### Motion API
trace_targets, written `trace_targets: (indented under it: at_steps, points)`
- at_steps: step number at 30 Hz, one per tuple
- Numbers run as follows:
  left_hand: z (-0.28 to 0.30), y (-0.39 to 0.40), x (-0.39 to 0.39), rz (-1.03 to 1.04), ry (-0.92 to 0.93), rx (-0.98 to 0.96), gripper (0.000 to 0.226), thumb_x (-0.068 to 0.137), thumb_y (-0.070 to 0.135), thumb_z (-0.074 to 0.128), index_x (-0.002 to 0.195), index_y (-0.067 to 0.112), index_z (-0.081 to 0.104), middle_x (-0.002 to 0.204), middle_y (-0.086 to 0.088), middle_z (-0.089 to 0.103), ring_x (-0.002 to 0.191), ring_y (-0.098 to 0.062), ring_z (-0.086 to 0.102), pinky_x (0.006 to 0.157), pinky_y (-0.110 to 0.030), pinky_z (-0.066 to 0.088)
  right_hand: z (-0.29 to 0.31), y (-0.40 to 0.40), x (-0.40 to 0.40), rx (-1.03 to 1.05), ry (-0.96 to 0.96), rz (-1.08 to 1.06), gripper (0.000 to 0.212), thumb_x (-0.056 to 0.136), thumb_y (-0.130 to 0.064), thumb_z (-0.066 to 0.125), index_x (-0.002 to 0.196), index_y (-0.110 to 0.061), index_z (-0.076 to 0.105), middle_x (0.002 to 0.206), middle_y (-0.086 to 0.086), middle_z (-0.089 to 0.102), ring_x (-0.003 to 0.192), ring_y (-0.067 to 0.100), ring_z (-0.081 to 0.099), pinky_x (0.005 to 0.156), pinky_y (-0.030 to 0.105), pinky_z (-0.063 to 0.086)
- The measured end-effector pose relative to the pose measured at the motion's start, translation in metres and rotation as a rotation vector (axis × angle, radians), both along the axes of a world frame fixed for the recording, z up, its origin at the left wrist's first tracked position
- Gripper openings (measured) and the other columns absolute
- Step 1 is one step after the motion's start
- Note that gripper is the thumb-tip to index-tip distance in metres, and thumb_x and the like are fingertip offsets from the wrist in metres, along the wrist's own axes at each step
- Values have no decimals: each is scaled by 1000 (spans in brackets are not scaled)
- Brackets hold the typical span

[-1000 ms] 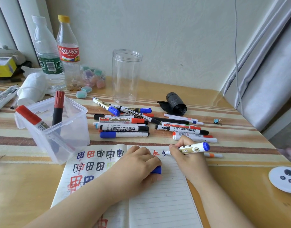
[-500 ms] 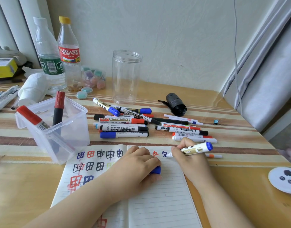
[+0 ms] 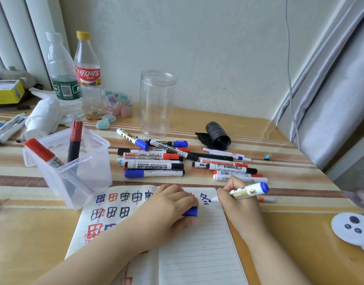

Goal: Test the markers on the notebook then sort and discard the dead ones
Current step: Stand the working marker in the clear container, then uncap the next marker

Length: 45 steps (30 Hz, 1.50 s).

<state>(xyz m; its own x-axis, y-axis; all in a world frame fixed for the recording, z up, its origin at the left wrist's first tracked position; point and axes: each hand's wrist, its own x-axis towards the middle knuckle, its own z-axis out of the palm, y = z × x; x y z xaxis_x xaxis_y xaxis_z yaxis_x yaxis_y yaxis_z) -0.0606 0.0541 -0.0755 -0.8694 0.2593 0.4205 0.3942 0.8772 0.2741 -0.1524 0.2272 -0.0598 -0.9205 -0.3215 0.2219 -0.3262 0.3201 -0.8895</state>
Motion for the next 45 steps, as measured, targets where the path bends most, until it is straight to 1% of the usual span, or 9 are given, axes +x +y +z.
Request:
trace_targets:
  at_steps: [5, 8, 12, 23, 26, 28, 31, 38, 45]
  points:
    - [30, -13, 1, 99, -176, 162, 29, 90, 41, 48, 118, 33, 50, 112, 14, 57, 97, -1, 49, 84, -18, 42, 24, 0, 9, -182, -94, 83, 29, 79, -25, 60, 54, -23, 44, 43, -9, 37, 41, 3, 31, 43, 14, 29]
    - [48, -12, 6, 122, -303, 178, 27, 93, 38, 46, 119, 29, 45, 96, 19, 50, 77, 1, 47, 69, -10, 35, 41, -4, 18, -235, -133, 229, 24, 77, -23, 59, 59, -18, 44, 42, -5, 36, 42, 6, 32, 44, 12, 31]
    - [62, -11, 15, 157, -364, 230, 26, 94, 42, 38, 115, 27, 39, 91, 16, 45, 77, 0, 46, 66, -12, 34, 54, -11, 29, -259, -112, 342, 21, 74, -24, 56, 67, -7, 44, 43, -3, 37, 43, 5, 34, 48, 11, 35]
    - [78, -6, 49, 78, -261, 305, 10, 96, 39, 33, 100, 31, 38, 76, 18, 42, 70, 4, 43, 61, -14, 32, 61, -32, 52, -278, -87, 431, 25, 64, -43, 64, 60, -23, 52, 44, -5, 43, 45, 8, 39, 51, 18, 36]
    - [79, -5, 53, 48, -211, 311, 6, 95, 38, 36, 90, 38, 38, 71, 16, 44, 66, 0, 44, 59, -18, 31, 59, -41, 58, -281, -119, 372, 40, 69, -54, 51, 65, -15, 56, 59, 8, 48, 56, 12, 39, 54, 21, 33]
    - [79, -5, 54, 54, -181, 311, 6, 96, 36, 37, 92, 33, 40, 71, 15, 44, 64, -2, 44, 58, -19, 30, 57, -48, 62, -273, -163, 341, 39, 76, -46, 37, 73, -15, 61, 72, 15, 47, 62, 11, 40, 56, 24, 31]
    - [78, -7, 56, 95, -161, 288, 13, 96, 32, 37, 96, 21, 44, 74, 15, 44, 64, -3, 43, 58, -18, 30, 54, -61, 69, -332, -227, 333, 33, 76, -34, 34, 70, -14, 59, 60, 3, 49, 51, 7, 41, 50, 21, 32]
    - [72, -14, 62, 170, -179, 238, 7, 97, 26, 38, 91, 23, 40, 69, 19, 38, 64, 13, 44, 55, -11, 31, 44, -84, 82, -412, -411, 236, 26, 68, -34, 41, 56, -13, 52, 44, -2, 44, 47, 13, 40, 52, 25, 33]
    - [69, -23, 66, 199, -212, 149, 16, 98, 32, 33, 93, 20, 42, 74, 12, 45, 62, -6, 41, 57, -18, 31, 40, -90, 86, -412, -519, 285, 27, 80, -25, 43, 55, -14, 46, 44, -1, 41, 44, 13, 35, 47, 23, 29]
